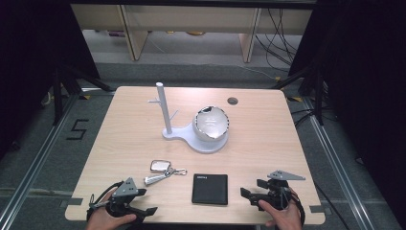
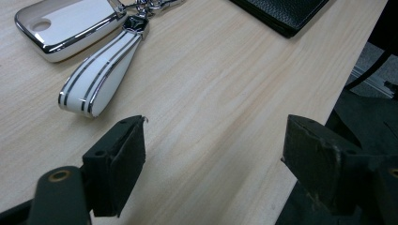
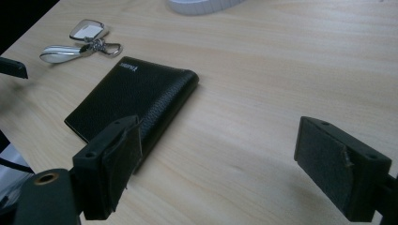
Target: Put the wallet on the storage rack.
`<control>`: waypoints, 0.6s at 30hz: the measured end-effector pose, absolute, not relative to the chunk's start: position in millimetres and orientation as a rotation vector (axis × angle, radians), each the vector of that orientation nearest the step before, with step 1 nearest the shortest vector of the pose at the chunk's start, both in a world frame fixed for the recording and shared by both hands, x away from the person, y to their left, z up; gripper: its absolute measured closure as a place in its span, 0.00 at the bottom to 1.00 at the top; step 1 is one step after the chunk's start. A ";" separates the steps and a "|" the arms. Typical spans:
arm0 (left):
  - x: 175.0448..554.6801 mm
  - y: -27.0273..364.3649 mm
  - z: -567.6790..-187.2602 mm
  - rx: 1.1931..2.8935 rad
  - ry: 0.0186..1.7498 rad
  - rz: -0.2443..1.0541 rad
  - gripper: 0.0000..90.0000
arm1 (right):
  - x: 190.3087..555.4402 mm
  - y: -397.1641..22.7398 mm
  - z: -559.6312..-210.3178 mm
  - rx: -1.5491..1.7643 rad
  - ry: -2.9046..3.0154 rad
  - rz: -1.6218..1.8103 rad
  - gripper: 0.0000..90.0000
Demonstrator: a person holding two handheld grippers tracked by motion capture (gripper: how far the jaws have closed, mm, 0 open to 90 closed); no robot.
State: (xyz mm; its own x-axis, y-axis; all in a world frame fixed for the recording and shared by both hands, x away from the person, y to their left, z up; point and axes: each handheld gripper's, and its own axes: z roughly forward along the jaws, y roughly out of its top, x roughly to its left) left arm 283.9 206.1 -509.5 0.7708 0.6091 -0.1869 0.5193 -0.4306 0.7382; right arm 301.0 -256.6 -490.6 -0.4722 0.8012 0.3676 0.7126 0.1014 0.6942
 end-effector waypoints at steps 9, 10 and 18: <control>283.5 207.0 -507.9 2.107 0.850 0.128 0.24 | 300.1 -254.8 -489.9 1.573 2.284 1.288 0.18; 283.6 206.5 -507.4 2.102 0.854 0.121 0.24 | 300.1 -254.0 -490.2 1.575 2.284 1.301 0.18; 281.7 185.9 -504.2 2.082 0.779 0.074 0.26 | 302.8 -252.5 -490.2 1.517 2.335 1.316 0.18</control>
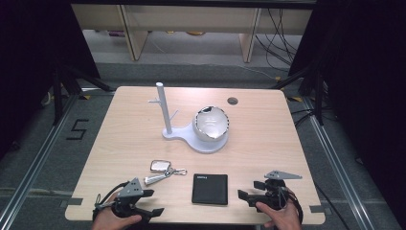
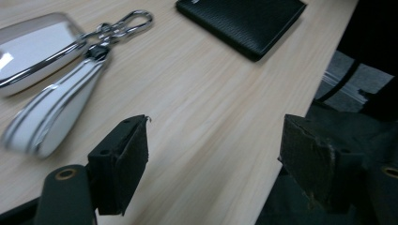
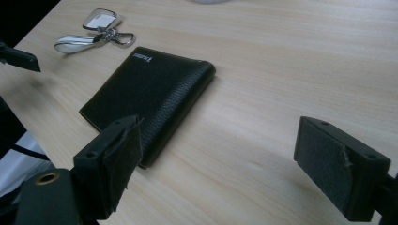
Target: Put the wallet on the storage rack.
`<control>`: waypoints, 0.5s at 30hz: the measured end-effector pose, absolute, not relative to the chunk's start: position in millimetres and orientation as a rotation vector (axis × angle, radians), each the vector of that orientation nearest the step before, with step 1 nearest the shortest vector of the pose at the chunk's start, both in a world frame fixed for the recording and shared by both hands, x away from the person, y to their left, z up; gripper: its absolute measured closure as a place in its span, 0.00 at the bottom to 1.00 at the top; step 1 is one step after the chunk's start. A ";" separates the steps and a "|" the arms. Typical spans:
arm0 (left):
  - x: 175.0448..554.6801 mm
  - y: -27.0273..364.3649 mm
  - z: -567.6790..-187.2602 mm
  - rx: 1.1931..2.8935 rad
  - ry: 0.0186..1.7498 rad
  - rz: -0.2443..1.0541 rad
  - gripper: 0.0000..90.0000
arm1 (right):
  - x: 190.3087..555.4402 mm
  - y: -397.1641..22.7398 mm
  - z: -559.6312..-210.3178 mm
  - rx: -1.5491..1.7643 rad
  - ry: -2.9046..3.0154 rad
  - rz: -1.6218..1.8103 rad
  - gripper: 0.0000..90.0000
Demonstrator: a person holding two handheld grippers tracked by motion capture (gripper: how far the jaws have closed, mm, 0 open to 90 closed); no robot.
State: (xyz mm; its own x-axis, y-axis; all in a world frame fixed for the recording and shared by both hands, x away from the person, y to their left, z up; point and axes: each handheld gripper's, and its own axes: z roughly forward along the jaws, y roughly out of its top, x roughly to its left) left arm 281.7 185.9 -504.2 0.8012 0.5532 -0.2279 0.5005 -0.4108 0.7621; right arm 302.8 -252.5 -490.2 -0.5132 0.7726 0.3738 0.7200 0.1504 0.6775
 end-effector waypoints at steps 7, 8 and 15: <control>288.9 163.7 -499.0 2.086 0.721 0.086 0.33 | 305.1 -247.9 -490.4 1.545 2.371 1.372 0.20; 288.9 163.7 -499.0 2.086 0.721 0.086 0.35 | 305.1 -247.9 -490.4 1.545 2.371 1.372 0.20; 299.4 143.0 -493.6 2.131 0.627 0.164 0.68 | 307.3 -238.4 -489.8 1.514 2.421 1.363 0.21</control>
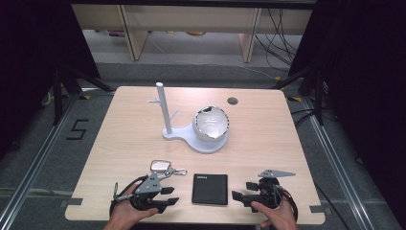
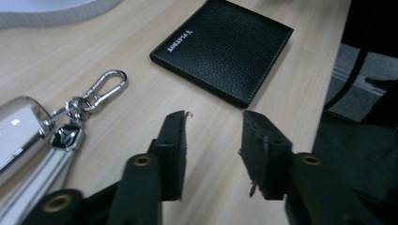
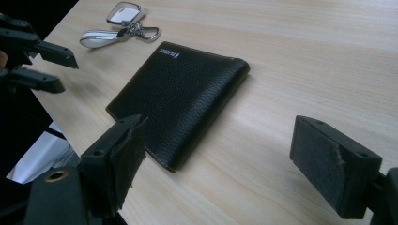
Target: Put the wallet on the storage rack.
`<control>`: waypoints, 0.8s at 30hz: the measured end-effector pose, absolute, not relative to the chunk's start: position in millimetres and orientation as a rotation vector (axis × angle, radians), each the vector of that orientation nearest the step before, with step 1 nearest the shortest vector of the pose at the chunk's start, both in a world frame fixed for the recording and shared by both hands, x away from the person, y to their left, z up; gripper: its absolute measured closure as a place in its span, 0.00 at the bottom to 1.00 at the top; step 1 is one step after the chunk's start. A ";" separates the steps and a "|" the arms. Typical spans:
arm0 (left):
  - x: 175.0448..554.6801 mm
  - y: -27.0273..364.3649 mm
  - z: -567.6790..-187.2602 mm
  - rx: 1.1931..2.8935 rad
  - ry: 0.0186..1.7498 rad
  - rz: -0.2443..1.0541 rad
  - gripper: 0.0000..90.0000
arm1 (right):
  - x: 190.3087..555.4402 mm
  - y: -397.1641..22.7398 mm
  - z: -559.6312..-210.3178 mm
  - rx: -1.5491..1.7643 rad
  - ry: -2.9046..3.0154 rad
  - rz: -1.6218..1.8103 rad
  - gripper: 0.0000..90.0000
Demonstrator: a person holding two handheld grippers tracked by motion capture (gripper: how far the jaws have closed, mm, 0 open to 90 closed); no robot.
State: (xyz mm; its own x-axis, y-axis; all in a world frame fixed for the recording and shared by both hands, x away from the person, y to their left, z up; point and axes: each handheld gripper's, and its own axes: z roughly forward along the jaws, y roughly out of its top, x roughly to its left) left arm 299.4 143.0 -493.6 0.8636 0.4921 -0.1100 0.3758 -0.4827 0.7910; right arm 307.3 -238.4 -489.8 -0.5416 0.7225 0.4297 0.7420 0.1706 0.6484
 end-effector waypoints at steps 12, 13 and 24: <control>328.2 98.8 -502.3 2.239 0.535 0.159 0.95 | 312.1 -225.8 -492.1 -1.486 -2.316 -1.308 0.29; 328.2 98.8 -502.3 2.239 0.535 0.159 0.95 | 312.1 -225.8 -492.1 -1.486 -2.316 -1.308 0.29; 333.0 85.6 -506.9 2.296 0.480 0.146 0.97 | 321.8 -213.2 -498.1 -1.491 -2.298 -1.240 0.40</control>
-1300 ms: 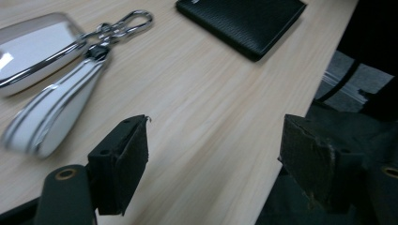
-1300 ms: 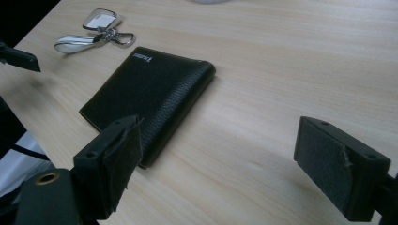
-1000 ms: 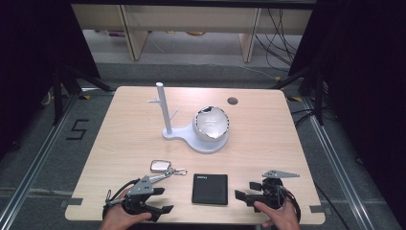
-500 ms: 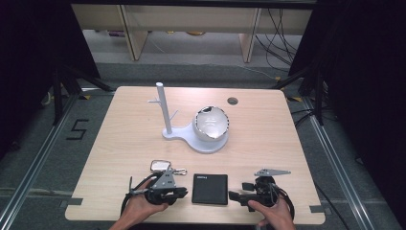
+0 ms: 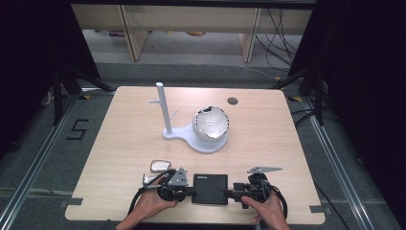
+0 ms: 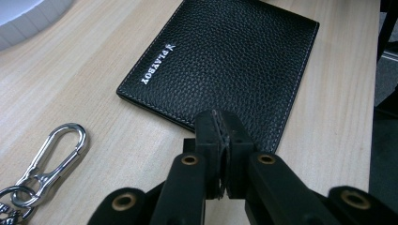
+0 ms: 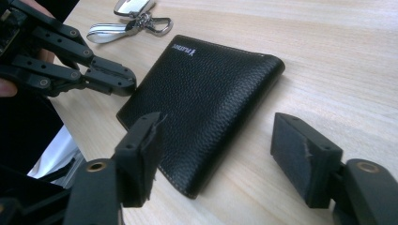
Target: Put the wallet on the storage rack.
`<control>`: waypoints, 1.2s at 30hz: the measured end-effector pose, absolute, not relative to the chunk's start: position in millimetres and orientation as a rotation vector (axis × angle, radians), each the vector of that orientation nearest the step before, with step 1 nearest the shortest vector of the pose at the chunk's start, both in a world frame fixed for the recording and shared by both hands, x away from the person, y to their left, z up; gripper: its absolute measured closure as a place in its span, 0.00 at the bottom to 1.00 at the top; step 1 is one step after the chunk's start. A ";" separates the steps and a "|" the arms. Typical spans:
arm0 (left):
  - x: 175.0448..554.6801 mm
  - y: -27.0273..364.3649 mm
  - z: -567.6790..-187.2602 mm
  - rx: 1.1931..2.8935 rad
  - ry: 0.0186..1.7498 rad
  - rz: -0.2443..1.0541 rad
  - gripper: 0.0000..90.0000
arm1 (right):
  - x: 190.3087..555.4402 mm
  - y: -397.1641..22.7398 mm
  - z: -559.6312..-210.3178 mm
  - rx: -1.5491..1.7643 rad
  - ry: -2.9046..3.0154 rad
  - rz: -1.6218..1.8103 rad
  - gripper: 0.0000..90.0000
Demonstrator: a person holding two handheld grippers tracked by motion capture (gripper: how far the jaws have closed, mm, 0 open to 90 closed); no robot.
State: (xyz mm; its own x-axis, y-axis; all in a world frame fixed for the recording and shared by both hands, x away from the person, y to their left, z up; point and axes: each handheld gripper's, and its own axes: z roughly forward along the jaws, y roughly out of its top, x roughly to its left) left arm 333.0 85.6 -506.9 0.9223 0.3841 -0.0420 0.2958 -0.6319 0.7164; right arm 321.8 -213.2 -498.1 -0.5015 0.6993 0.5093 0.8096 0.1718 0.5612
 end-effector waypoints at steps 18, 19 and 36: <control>324.0 76.9 -509.3 2.315 0.472 0.081 0.97 | 356.0 -201.3 -504.7 -1.480 -2.328 -1.215 0.48; 324.0 76.9 -509.3 2.315 0.472 0.081 0.97 | 356.0 -201.3 -504.7 -1.480 -2.328 -1.215 0.48; 323.3 74.8 -511.2 2.312 0.471 0.059 0.98 | 366.2 -200.6 -506.9 -1.489 -2.133 -1.274 0.70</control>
